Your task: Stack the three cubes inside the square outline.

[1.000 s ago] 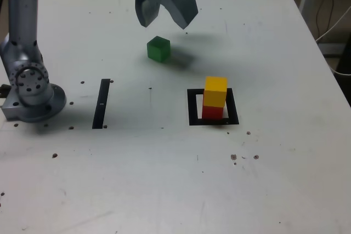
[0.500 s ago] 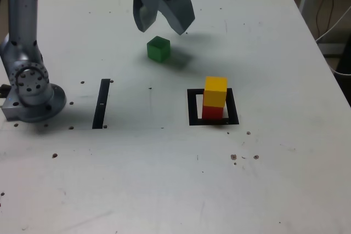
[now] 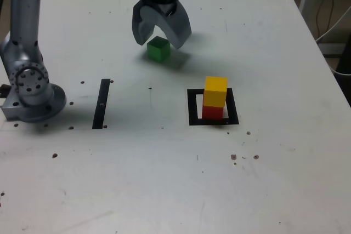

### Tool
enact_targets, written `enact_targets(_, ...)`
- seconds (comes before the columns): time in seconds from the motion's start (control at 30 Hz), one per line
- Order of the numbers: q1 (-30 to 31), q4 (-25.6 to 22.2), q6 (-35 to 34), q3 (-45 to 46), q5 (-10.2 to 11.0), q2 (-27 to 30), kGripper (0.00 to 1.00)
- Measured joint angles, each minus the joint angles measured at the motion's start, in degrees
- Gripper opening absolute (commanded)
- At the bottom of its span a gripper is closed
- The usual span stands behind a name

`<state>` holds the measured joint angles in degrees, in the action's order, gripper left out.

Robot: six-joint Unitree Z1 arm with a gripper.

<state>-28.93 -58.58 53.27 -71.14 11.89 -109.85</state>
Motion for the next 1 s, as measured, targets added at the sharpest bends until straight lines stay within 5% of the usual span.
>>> enact_targets(0.27,0.0,2.4,-0.9,1.7,-0.2,-0.9,0.84)
enact_targets(0.67,1.1,5.1,-4.0,3.0,1.4,-1.1,0.41)
enact_targets(1.0,1.7,5.9,-4.1,3.5,1.5,-1.1,0.41)
